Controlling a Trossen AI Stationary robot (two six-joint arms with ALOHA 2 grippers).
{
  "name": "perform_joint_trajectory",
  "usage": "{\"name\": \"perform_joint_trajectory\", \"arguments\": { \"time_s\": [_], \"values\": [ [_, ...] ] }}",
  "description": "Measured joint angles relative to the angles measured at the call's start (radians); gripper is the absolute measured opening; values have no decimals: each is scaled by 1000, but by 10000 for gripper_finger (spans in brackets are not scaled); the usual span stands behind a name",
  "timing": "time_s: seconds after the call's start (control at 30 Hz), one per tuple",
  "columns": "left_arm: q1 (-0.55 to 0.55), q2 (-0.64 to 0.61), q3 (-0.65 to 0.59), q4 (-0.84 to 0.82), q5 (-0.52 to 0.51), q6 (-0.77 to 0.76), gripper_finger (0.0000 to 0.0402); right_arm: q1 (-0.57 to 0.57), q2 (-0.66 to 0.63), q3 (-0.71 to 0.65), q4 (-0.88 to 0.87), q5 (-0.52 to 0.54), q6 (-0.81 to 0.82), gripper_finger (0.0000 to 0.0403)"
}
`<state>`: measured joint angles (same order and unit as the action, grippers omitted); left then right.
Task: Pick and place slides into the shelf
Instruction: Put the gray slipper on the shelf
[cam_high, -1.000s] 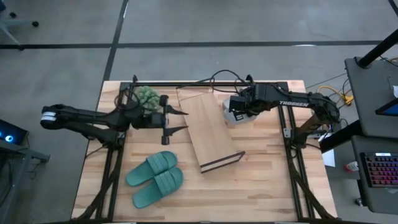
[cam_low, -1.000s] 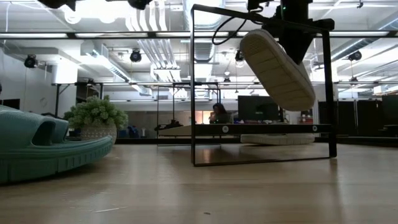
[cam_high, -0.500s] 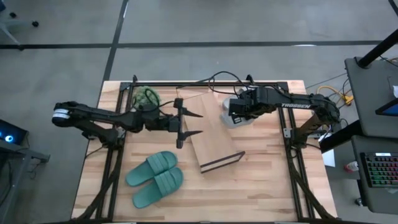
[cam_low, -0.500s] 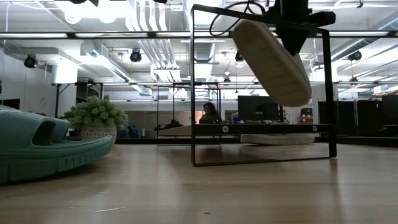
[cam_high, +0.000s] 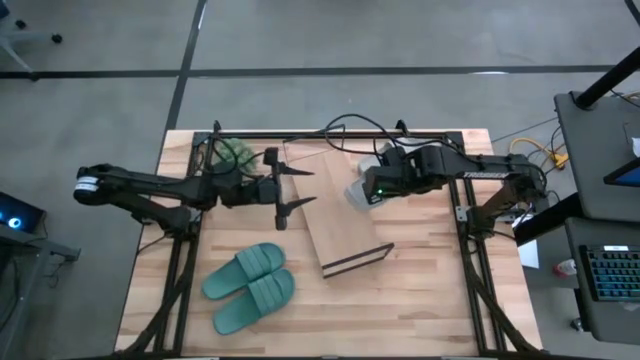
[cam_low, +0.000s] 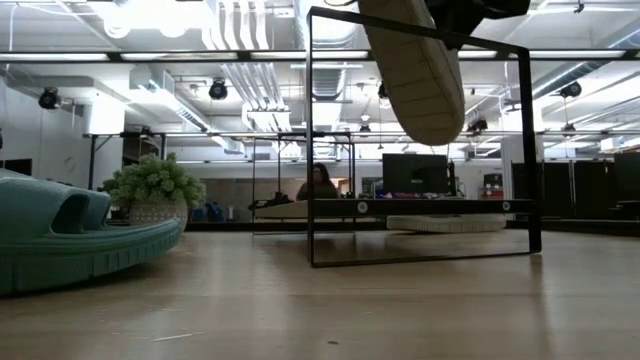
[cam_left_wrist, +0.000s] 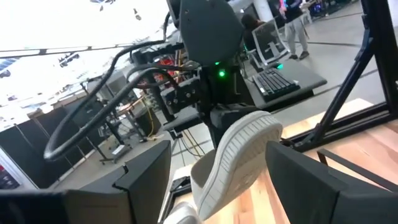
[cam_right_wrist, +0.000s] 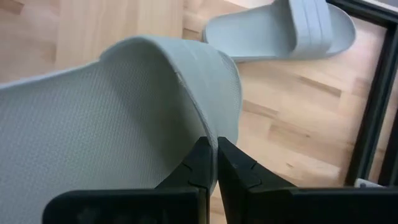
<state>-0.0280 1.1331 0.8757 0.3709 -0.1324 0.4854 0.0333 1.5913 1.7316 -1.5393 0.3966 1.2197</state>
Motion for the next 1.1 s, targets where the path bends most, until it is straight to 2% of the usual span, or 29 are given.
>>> {"name": "perform_joint_trajectory", "arguments": {
  "time_s": [0.17, 0.47, 0.57, 0.83, 1.1],
  "values": [
    [0, -47, -1, -89, -8, -7, 247, 15, 0, 13, 44, 27, -13, 8],
    [0, -114, -6, -134, -14, -31, 247, 14, 0, 13, 166, 53, -176, 8],
    [0, -137, -6, -136, -16, -127, 247, 14, 0, 13, 202, 92, -283, 8],
    [0, -176, -13, -162, -15, -354, 247, 3, 0, 12, 333, 102, -546, 8],
    [0, -205, -15, -243, -4, -584, 247, -1, 0, 12, 488, 102, -904, 8]
  ]
}}
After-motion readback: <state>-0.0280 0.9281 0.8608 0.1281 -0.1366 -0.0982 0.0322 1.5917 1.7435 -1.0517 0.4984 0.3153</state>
